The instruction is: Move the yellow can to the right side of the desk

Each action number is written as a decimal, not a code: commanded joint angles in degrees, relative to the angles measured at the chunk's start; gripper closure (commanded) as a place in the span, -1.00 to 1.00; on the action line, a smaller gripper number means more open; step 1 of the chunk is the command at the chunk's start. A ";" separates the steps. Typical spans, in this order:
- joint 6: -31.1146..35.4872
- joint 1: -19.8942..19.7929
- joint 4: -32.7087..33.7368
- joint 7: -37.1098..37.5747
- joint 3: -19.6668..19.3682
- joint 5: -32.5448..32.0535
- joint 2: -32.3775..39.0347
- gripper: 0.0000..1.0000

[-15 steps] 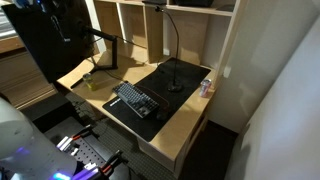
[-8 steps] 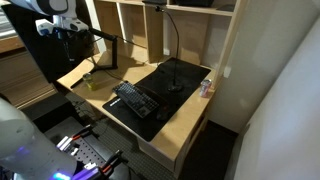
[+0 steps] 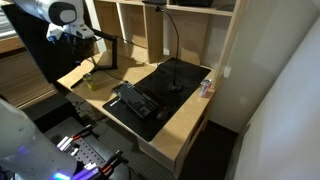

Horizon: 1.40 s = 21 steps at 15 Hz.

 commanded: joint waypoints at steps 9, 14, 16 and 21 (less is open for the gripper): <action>14.82 4.65 -0.24 7.19 -2.54 0.96 10.16 -1.00; 24.93 6.36 -0.03 3.04 -2.27 9.79 14.33 -1.00; 23.35 6.55 0.53 2.70 -2.39 11.87 15.44 -1.00; 18.47 6.54 1.59 4.91 -3.08 12.84 15.84 -1.00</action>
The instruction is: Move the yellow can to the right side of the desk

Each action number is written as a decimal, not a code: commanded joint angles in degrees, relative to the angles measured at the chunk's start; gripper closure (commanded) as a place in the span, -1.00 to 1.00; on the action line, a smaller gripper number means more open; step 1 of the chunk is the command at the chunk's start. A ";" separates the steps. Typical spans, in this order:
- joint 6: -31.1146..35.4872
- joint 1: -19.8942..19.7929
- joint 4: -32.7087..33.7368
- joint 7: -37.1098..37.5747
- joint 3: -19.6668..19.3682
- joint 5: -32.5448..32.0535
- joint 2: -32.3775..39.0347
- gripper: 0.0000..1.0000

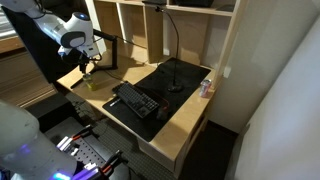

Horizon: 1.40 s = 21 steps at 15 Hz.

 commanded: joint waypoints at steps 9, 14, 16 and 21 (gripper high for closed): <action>-13.41 0.65 1.61 6.10 -2.34 -1.43 -0.81 -1.00; -10.51 0.95 1.25 5.94 -2.34 -1.40 -0.51 -1.00; -10.41 0.95 1.26 5.99 -2.36 -1.40 -0.51 -1.00; -8.96 -0.04 -3.75 4.13 -2.84 -0.35 -14.30 -1.00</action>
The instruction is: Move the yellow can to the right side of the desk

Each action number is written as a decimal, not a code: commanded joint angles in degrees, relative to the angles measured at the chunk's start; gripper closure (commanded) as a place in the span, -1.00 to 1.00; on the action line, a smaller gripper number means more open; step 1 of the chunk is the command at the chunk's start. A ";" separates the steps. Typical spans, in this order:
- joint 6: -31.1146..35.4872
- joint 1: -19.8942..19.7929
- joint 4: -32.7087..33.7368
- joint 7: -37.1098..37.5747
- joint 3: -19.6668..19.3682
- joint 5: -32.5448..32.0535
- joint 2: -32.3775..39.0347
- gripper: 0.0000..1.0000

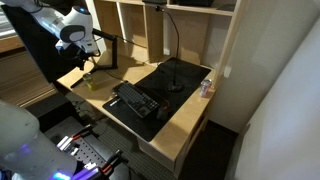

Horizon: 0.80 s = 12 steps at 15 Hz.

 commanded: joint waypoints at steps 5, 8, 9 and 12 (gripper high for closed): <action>-5.95 -0.23 -2.58 0.19 -1.85 1.00 -13.35 -1.00; -5.65 -0.36 -3.07 1.21 -1.40 0.17 -10.04 -1.00; -4.27 0.05 -3.20 0.95 -1.02 0.47 -7.96 -1.00; -0.59 1.02 -3.04 0.29 -0.53 1.61 -2.63 -1.00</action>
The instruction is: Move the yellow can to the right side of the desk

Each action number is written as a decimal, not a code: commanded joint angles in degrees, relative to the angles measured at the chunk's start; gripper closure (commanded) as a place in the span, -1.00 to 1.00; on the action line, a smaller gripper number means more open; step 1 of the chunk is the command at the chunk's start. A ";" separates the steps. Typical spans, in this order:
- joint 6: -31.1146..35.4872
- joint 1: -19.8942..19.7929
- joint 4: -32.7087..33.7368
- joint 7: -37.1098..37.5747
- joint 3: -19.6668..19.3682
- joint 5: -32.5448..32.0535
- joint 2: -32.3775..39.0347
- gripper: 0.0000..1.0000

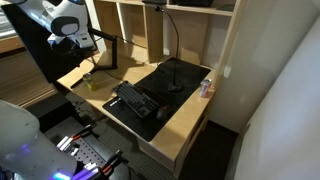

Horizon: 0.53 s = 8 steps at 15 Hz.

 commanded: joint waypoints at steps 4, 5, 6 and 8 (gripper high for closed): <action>7.84 1.70 0.96 -0.95 0.71 1.13 10.73 -1.00; 8.80 1.95 1.05 -0.80 0.73 0.93 11.70 -1.00; 9.50 2.19 1.19 -0.87 0.75 0.83 12.57 -1.00; 11.02 2.56 1.24 -1.39 0.88 1.10 13.91 -1.00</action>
